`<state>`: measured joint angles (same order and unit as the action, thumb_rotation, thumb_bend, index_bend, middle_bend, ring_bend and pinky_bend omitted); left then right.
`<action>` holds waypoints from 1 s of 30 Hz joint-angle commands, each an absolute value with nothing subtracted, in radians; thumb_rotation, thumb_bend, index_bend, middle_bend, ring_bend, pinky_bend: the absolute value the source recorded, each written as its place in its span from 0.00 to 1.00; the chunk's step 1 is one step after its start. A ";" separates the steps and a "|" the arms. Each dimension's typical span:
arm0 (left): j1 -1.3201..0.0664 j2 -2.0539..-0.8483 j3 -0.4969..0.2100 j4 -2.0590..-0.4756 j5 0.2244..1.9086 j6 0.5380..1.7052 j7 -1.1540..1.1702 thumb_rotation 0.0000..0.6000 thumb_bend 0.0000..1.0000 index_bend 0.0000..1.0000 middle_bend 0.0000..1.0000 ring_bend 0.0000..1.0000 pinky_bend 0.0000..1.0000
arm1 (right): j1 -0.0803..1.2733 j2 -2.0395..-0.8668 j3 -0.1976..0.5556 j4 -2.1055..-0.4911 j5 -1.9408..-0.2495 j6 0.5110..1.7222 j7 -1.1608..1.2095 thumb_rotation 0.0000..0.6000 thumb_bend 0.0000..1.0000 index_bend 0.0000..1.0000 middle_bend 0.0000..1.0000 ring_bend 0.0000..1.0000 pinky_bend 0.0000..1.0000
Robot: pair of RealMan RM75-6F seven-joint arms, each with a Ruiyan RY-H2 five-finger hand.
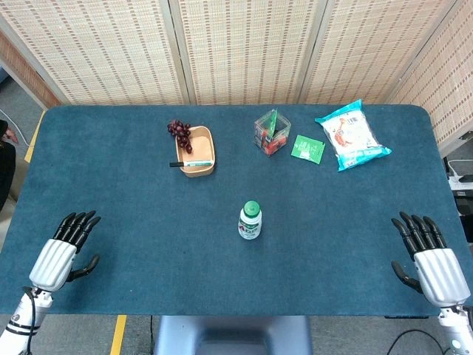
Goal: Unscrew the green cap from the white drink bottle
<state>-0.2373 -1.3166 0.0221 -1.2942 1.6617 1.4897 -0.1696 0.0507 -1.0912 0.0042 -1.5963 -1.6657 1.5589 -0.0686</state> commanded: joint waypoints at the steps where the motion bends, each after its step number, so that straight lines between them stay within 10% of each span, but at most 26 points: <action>1: -0.246 -1.320 0.028 -1.300 1.671 1.480 -0.204 1.00 0.40 0.00 0.00 0.00 0.03 | 0.055 -1.094 0.005 -1.595 -1.666 1.554 -0.070 1.00 0.24 0.00 0.00 0.00 0.00; 13: -0.435 -1.503 -0.018 -1.348 1.639 1.294 -0.985 1.00 0.35 0.00 0.00 0.00 0.00 | 0.070 -1.077 -0.010 -1.596 -1.702 1.546 -0.004 1.00 0.24 0.00 0.00 0.00 0.00; 30: -0.619 -1.787 -0.132 -1.234 1.497 1.042 -0.969 1.00 0.35 0.00 0.00 0.00 0.00 | 0.080 -1.061 -0.003 -1.587 -1.683 1.535 0.052 1.00 0.24 0.00 0.00 0.00 0.00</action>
